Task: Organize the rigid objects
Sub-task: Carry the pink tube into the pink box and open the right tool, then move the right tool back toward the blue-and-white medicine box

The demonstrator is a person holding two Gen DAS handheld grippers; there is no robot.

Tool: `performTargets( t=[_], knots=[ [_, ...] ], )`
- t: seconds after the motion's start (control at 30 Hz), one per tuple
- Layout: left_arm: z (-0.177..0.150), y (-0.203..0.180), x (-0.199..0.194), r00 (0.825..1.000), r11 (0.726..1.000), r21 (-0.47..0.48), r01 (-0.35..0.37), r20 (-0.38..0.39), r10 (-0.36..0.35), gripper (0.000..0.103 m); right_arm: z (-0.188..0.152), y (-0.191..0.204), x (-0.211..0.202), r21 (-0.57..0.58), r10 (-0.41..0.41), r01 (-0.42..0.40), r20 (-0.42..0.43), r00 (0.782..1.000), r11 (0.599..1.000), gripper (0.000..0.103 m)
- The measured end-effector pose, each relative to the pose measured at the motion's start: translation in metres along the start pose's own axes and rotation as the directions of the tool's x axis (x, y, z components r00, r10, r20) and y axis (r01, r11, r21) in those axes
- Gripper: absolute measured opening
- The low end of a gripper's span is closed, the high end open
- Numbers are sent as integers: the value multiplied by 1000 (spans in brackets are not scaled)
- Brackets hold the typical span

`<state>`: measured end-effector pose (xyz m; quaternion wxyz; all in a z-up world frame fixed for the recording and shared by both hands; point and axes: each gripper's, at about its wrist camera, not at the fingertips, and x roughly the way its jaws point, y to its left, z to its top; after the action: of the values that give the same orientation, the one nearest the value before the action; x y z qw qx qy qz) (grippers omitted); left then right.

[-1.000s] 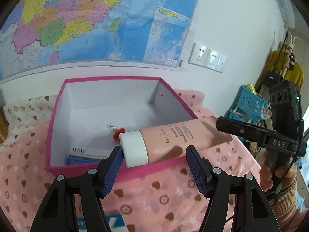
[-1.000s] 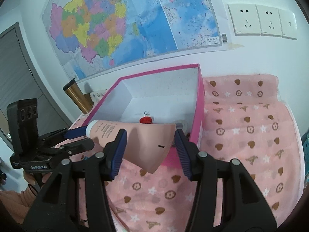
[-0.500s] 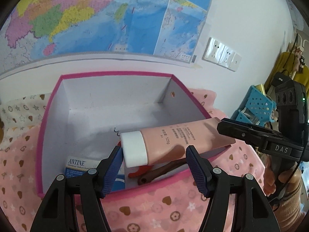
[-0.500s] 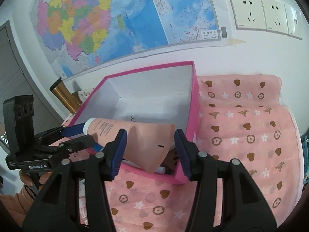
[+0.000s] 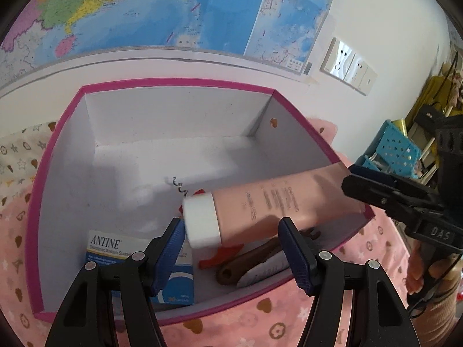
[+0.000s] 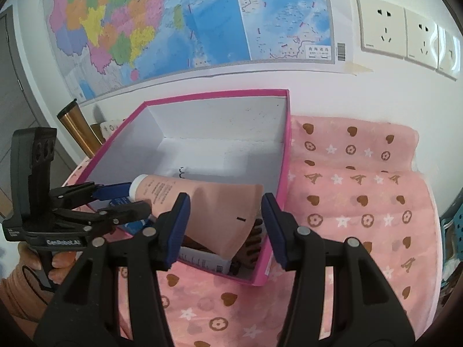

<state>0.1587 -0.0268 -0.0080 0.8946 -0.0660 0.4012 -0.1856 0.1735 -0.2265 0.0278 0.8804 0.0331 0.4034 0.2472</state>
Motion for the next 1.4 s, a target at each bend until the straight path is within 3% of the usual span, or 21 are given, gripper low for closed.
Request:
performTargets(
  t=[0.23, 0.4, 0.6, 0.83, 1.17, 1.4],
  knots=[
    [3, -2, 7, 1000, 1000, 18, 13, -18, -13, 68, -1, -1, -7, 3, -32, 32, 24, 999, 999, 54],
    [-2, -4, -7, 1000, 999, 44, -13, 22, 12, 68, -7, -2, -17, 17, -18, 17, 33, 999, 1000, 54],
    [-15, -8, -42, 993, 995, 85, -57, 105, 48, 70, -20, 2, -37, 36, 53, -54, 51, 997, 998, 54],
    [-46, 13, -86, 984, 995, 50, -83, 164, 74, 72, -42, 24, -49, 10, 165, -165, 24, 986, 986, 54],
    [-102, 48, -109, 970, 976, -28, -214, 110, 216, 72, -91, 52, -30, 1, 273, -275, -123, 954, 961, 54],
    [-127, 70, -106, 971, 968, -96, -231, 46, 237, 72, -105, 83, -3, -17, 329, -340, -204, 922, 940, 54]
  ],
)
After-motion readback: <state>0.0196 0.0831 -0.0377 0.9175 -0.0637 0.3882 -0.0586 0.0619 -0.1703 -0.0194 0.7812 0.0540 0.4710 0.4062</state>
